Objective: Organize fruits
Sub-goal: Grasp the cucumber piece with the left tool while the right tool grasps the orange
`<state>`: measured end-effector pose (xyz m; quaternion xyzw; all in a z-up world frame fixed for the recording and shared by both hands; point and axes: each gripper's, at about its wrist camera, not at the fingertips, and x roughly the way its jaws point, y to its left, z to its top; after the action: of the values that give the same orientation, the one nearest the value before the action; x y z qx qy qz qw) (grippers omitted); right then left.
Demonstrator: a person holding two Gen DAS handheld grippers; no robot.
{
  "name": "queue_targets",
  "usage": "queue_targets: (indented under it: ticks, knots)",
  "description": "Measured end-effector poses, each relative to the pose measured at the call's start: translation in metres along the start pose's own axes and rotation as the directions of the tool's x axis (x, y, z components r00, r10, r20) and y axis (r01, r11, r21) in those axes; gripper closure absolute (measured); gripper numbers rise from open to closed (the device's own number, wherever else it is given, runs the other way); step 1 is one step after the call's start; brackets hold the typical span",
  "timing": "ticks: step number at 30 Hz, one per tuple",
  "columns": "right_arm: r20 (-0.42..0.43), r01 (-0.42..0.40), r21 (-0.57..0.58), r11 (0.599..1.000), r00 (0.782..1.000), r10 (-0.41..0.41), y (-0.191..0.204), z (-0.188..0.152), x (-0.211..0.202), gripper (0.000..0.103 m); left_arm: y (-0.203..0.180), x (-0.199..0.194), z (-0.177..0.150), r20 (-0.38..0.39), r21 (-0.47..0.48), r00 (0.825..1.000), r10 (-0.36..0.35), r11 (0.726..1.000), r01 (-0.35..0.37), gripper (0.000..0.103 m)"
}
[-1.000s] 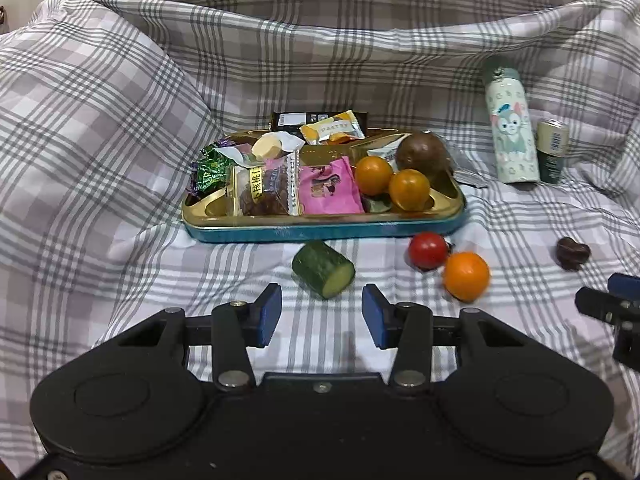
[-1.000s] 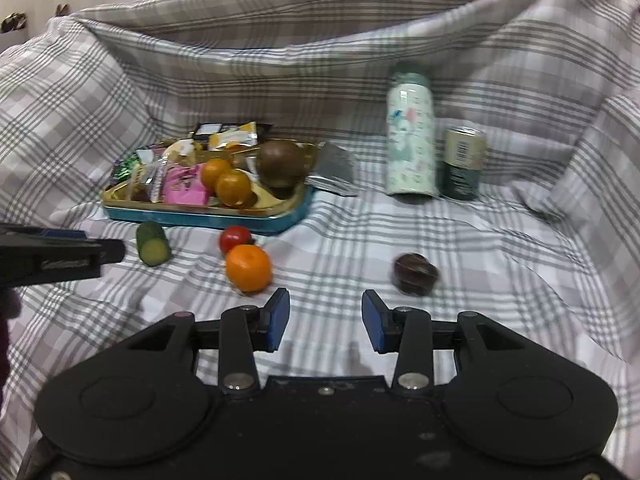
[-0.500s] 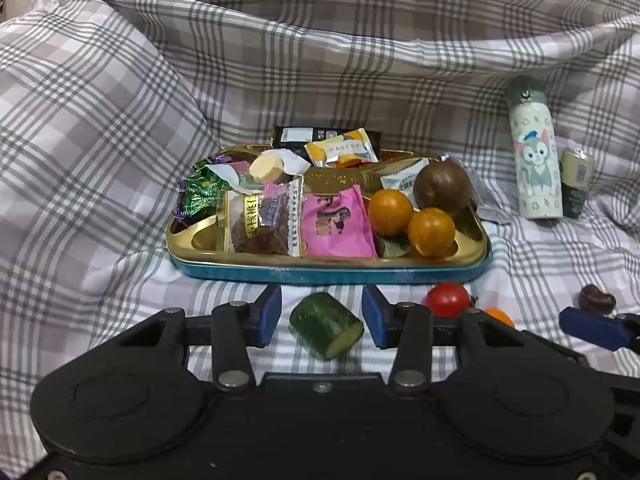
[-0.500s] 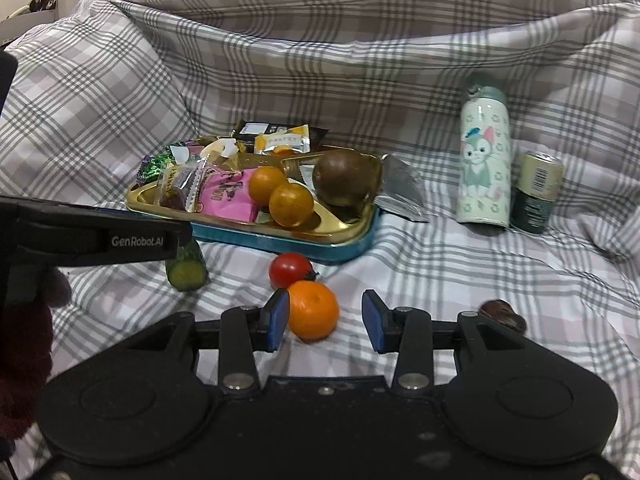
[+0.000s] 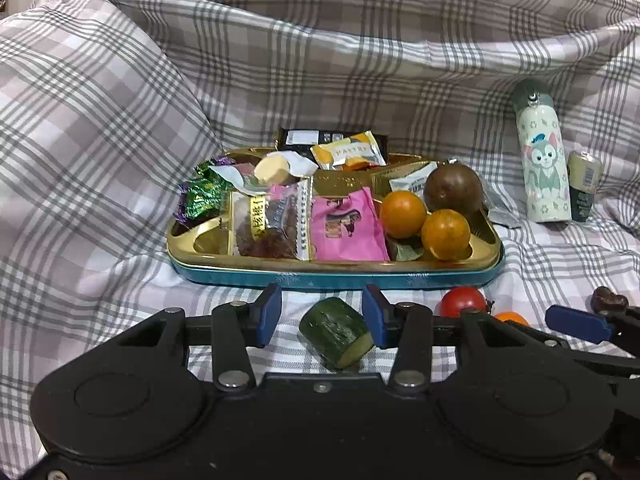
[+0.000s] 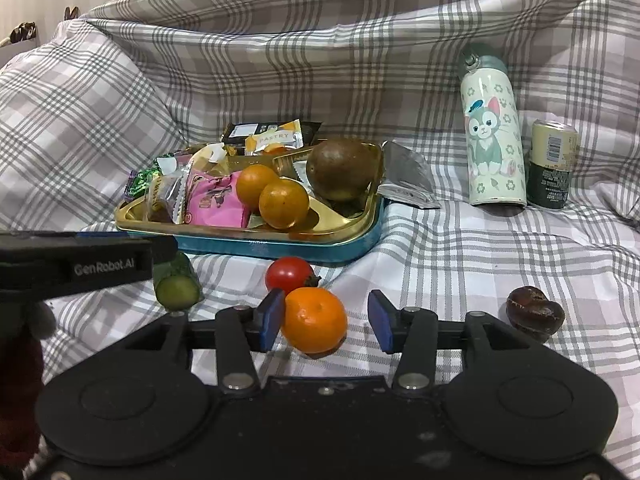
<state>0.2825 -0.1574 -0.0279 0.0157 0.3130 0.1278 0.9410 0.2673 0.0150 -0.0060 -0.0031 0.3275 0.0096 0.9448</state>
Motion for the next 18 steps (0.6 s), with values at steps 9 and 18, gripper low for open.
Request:
queue_targets:
  ticks: [9, 18]
  knots:
    - [-0.016, -0.028, -0.013, 1.0, 0.999, 0.027, 0.006, -0.003, 0.004, 0.053, 0.004, 0.009, -0.003, -0.031, -0.017, 0.999, -0.013, 1.0, 0.013, 0.049]
    - [-0.037, -0.018, -0.059, 0.998, 0.999, 0.016, 0.014, -0.008, 0.009, 0.053, 0.008, 0.015, -0.003, -0.053, -0.058, 0.997, -0.059, 0.997, 0.056, 0.046]
